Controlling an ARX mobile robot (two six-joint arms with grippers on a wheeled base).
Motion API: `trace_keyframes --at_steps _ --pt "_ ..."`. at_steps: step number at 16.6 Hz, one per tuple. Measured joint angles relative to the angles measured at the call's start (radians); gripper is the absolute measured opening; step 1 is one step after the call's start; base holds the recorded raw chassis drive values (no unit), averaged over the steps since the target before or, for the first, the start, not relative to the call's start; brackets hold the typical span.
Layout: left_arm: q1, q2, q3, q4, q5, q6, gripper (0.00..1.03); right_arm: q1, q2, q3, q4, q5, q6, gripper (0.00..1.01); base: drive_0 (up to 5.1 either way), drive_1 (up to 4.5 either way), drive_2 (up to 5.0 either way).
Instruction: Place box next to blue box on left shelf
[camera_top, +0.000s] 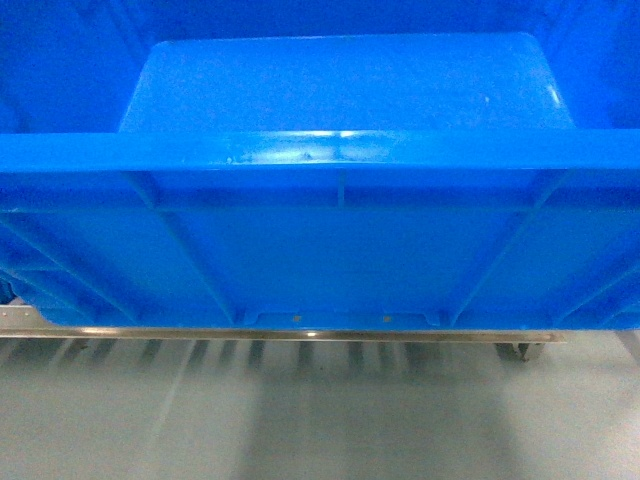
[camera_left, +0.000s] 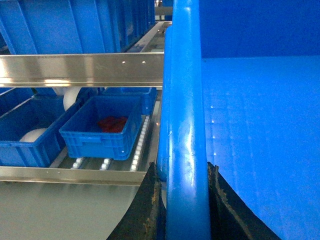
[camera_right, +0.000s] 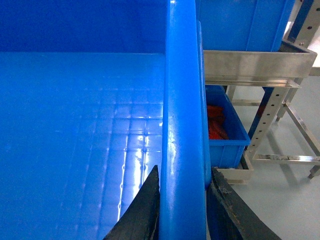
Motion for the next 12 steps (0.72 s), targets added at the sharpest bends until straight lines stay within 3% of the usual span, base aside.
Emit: trace_keyframes --at_steps 10,12 --pt "0.006 -0.003 0.0 -0.003 0.0 0.004 0.16 0.006 0.001 0.0 0.002 0.0 0.001 0.2 -5.1 2.4 2.4" --pt "0.003 -0.002 0.0 -0.003 0.0 0.004 0.16 0.005 0.0 0.0 0.002 0.002 -0.001 0.2 -0.4 -0.38 -0.4"
